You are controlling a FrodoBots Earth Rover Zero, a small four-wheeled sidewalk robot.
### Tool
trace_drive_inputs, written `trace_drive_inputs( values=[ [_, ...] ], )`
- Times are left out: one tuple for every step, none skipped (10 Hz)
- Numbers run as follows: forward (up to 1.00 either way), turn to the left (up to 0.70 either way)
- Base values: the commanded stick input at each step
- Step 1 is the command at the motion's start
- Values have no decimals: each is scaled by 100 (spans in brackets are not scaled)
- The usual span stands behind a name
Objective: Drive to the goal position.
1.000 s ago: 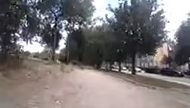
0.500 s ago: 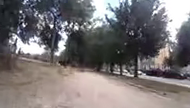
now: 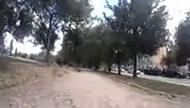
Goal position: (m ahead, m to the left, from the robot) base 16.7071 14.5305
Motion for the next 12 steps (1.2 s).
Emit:
trace_drive_inputs(
  values=[
    [85,0],
    [85,0],
    [85,0],
    [85,0],
    [85,0],
    [85,0],
    [85,0],
    [85,0],
    [85,0],
    [85,0],
    [85,0],
    [85,0]
  ],
)
